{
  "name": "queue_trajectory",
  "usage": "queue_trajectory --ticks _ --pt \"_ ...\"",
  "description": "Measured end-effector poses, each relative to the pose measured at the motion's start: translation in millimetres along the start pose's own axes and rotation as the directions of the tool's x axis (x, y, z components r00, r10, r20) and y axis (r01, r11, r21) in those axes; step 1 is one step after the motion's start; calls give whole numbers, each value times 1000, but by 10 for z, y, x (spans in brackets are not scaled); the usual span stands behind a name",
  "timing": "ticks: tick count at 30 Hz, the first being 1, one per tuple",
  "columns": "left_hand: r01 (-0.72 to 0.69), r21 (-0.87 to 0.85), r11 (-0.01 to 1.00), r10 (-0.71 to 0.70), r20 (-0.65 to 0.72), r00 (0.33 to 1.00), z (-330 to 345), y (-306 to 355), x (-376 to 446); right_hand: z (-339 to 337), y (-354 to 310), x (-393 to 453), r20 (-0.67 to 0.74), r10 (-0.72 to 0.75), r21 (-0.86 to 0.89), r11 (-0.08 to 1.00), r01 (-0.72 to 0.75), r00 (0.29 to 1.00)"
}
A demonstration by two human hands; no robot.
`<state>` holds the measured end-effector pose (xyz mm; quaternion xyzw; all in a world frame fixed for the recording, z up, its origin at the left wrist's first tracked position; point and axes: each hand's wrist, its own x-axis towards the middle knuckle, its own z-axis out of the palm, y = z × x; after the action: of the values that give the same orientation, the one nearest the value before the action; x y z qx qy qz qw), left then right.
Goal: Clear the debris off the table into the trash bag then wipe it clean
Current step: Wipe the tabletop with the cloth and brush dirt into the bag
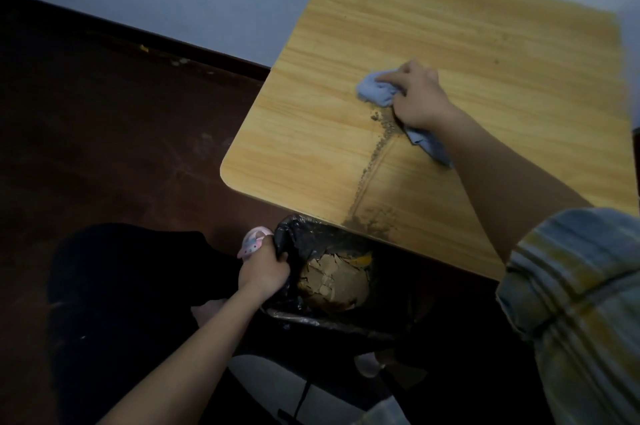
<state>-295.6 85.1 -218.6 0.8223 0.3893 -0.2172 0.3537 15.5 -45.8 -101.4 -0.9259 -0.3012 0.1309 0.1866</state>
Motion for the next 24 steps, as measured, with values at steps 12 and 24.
queue_trajectory --ticks 12,24 --pt "1 15 1000 -1 -20 1000 -56 68 -104 174 -187 -852 196 -300 57 954 294 934" --pt "-24 17 1000 25 -52 998 -166 138 -205 -43 221 -977 -63 244 2 970 -244 968"
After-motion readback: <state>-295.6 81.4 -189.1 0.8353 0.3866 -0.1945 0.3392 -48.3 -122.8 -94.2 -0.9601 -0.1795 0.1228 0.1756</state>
